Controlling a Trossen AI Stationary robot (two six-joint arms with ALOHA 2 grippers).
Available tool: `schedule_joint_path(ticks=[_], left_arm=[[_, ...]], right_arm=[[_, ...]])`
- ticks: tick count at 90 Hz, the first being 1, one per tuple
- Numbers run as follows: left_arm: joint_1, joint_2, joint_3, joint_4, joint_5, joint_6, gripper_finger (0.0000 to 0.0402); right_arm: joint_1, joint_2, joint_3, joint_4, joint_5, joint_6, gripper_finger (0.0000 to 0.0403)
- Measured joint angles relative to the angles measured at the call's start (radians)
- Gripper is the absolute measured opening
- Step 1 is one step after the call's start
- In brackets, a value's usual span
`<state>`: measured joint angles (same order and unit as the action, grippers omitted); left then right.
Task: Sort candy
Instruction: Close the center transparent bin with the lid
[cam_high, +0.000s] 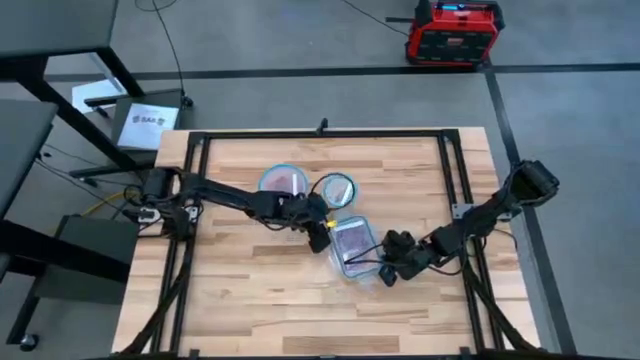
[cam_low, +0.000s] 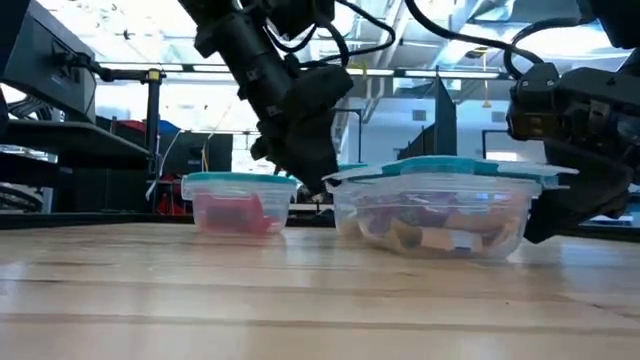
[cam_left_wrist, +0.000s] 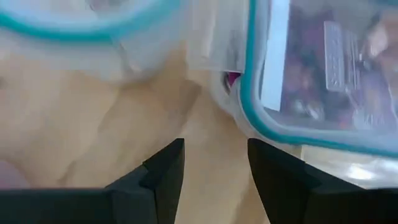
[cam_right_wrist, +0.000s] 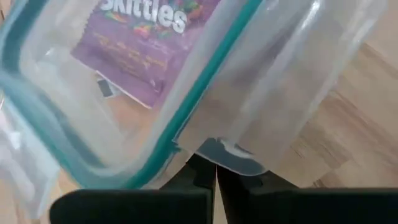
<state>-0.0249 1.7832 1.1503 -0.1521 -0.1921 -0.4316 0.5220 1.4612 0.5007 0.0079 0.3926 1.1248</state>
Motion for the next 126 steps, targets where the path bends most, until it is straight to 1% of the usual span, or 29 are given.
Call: schedule_joint_path(ticks=[6,16,24,34,40,50,64,79,90,100,110,119,126], left_arm=[[0.009,-0.001,0.001,-0.017,-0.001,0.005,0.0164],[0.012,-0.001,0.000,-0.114,0.004,0.006,0.0164],[-0.001,-0.014,0.000,-0.169,0.004,0.007,0.0164],[-0.030,-0.037,0.000,-0.209,0.005,0.006,0.0164],[-0.048,-0.052,0.000,-0.217,0.006,0.005,0.0164],[-0.069,-0.083,0.000,-0.238,0.005,0.005,0.0164],[-0.106,-0.106,0.000,-0.317,0.001,0.004,0.0164],[-0.135,-0.105,0.000,-0.371,-0.027,0.003,0.0164],[-0.146,-0.105,-0.007,-0.378,-0.036,0.001,0.0164],[-0.152,-0.104,-0.007,-0.382,-0.036,0.001,0.0164],[-0.153,-0.104,-0.007,-0.382,-0.036,0.001,0.0164],[-0.153,-0.104,-0.007,-0.374,-0.037,0.002,0.0164],[-0.153,-0.104,-0.007,-0.358,-0.038,0.006,0.0164]], right_arm=[[0.000,0.000,0.000,0.002,0.001,0.000,0.0000],[0.000,0.000,0.000,0.001,0.001,0.000,0.0000],[0.000,0.000,0.000,0.003,0.001,-0.008,0.0000],[0.000,-0.001,0.000,0.045,-0.001,-0.031,0.0000],[-0.001,-0.007,0.010,0.034,-0.003,-0.034,0.0000],[-0.008,-0.039,0.045,-0.105,-0.007,-0.021,0.0000],[-0.007,-0.076,0.109,-0.311,-0.004,0.008,0.0000],[-0.021,-0.088,0.158,-0.423,0.073,0.016,0.0000],[-0.042,-0.077,0.159,-0.417,0.054,0.019,0.0000],[-0.033,-0.066,0.159,-0.315,0.019,-0.007,0.0000],[-0.011,-0.066,0.159,-0.259,0.002,-0.015,0.0000],[0.011,-0.069,0.159,-0.280,0.002,0.024,0.0000],[0.025,-0.069,0.159,-0.355,0.002,0.075,0.0000]])
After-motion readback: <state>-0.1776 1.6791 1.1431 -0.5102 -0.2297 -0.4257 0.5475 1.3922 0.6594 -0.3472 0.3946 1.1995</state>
